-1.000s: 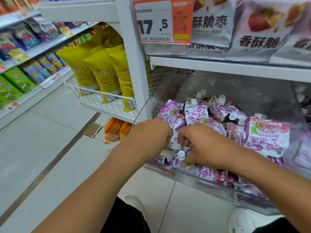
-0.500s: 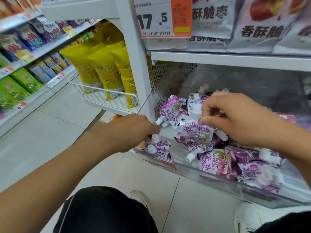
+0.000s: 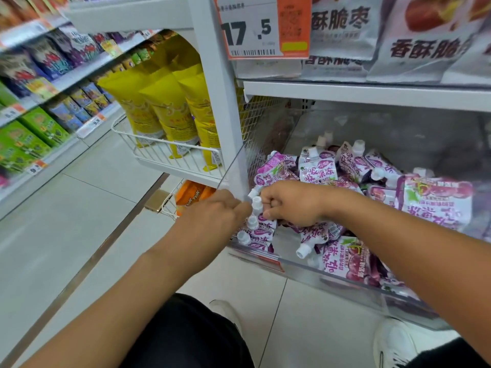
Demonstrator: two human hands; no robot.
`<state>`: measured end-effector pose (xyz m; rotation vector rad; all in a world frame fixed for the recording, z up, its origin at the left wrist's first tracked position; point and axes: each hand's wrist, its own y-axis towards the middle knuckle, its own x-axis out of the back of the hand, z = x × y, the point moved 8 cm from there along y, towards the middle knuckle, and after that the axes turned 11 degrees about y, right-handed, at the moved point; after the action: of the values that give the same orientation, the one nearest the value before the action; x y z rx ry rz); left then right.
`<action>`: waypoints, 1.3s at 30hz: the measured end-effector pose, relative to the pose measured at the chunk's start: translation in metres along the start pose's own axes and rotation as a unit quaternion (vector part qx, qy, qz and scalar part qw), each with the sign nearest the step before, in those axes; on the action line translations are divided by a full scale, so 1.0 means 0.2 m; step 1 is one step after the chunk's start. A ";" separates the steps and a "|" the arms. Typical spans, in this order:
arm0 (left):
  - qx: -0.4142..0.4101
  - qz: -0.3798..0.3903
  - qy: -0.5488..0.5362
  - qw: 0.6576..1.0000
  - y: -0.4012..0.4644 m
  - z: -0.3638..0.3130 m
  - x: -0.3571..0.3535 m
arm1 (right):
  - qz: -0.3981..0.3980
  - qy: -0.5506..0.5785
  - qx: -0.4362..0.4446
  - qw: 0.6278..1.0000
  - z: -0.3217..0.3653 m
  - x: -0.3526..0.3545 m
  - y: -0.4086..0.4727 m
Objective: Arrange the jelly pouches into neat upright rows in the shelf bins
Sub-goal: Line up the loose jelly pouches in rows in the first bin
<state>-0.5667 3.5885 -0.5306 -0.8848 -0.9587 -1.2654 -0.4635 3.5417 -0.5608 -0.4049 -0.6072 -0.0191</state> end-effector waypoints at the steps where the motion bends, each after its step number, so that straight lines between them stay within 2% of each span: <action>1: 0.028 -0.003 -0.043 0.999 0.00 0.01 0.03 | 0.011 -0.004 -0.003 1.000 0.00 0.00 0.01; 3: 0.081 0.011 -0.150 0.985 0.01 0.03 0.09 | 0.030 -0.017 -0.015 0.999 0.00 0.01 0.01; 5: 0.095 0.042 -0.214 0.971 0.05 0.03 0.13 | 0.045 0.004 -0.032 0.998 0.00 -0.01 0.01; 8: 0.108 0.101 -0.200 0.969 0.11 -0.01 0.11 | 0.052 0.039 -0.045 0.997 -0.02 0.00 -0.05; 10: 0.116 0.110 -0.137 0.977 0.13 -0.04 0.10 | -0.022 0.022 -0.018 0.999 0.01 0.14 -0.10; 12: 0.130 0.101 -0.097 0.982 0.13 -0.05 0.09 | -0.169 -0.137 0.035 0.975 0.08 0.36 -0.12; 13: 0.136 0.099 -0.089 0.982 0.14 -0.04 0.08 | -0.196 -0.235 0.060 0.950 0.12 0.40 -0.10; 15: 0.141 0.102 -0.078 0.982 0.14 -0.04 0.07 | -0.134 -0.344 0.083 0.926 0.17 0.33 0.01; 17: 0.147 0.098 -0.067 0.982 0.13 -0.04 0.08 | -0.056 -0.351 0.081 0.931 0.17 0.26 0.13; 20: 0.148 0.086 -0.040 0.984 0.13 -0.05 0.09 | -0.031 -0.328 0.031 0.944 0.08 0.32 0.20; 23: 0.145 0.073 -0.021 0.987 0.12 -0.06 0.11 | 0.007 -0.415 -0.064 0.907 -0.13 0.31 0.21; 26: 0.132 0.074 -0.020 0.988 0.12 -0.08 0.11 | 0.023 -0.451 -0.038 0.891 -0.15 0.27 0.20; 28: 0.128 0.077 -0.023 0.989 0.12 -0.08 0.11 | 0.060 -0.438 -0.016 0.897 -0.12 0.22 0.20; 31: 0.133 0.085 -0.038 0.987 0.12 -0.08 0.11 | 0.136 -0.415 -0.070 0.897 -0.13 0.11 0.20; 39: 0.156 0.091 -0.060 0.982 0.12 -0.06 0.08 | 0.191 -0.349 -0.082 0.914 -0.09 0.12 -0.02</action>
<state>-0.5412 3.5746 -0.5197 -0.7872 -1.1093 -0.8836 -0.4337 3.5334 -0.5596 -0.6980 -1.2282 0.4722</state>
